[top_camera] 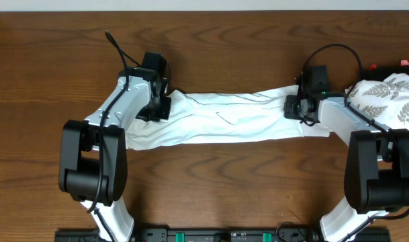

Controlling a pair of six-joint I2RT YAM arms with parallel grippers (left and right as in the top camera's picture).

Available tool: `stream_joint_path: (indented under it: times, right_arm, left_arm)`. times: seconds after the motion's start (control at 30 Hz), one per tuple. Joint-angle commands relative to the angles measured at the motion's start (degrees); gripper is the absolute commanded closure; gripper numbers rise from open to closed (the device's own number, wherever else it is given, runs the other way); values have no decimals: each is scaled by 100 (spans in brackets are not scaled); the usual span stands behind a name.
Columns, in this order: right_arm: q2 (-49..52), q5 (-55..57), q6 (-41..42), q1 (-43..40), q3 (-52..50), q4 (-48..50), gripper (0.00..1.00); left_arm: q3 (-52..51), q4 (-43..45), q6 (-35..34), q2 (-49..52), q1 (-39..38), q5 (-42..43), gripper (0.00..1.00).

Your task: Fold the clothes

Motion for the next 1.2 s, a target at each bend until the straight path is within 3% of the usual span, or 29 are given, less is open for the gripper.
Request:
stream_joint_path:
  times: [0.0, 0.23, 0.4, 0.57, 0.73, 1.03, 1.17]
  right_arm:
    - [-155, -42, -260, -24, 343, -367, 57]
    - [-990, 520, -332, -120, 1080, -1180, 46]
    - [-927, 643, -140, -549, 1069, -1606, 43]
    - [-778, 461, -149, -973, 1069, -1878, 40]
    - [-776, 269, -151, -1145, 1069, -1989, 39]
    - [-774, 271, -151, -1147, 1025, -2140, 39]
    - [-765, 232, -151, -1147, 990, -2138, 39]
  left_arm:
    - [-17, -11, -31, 61, 37, -46, 94]
    - [-17, -13, -33, 61, 127, -46, 94]
    - [-17, -13, -28, 61, 243, -44, 93]
    - [-15, -11, -26, 61, 240, 118, 79]
    - [-15, -35, -28, 61, 251, 94, 76]
    - [61, -28, -33, -199, 256, -717, 56]
    - [164, 72, -31, -566, 256, -732, 54]
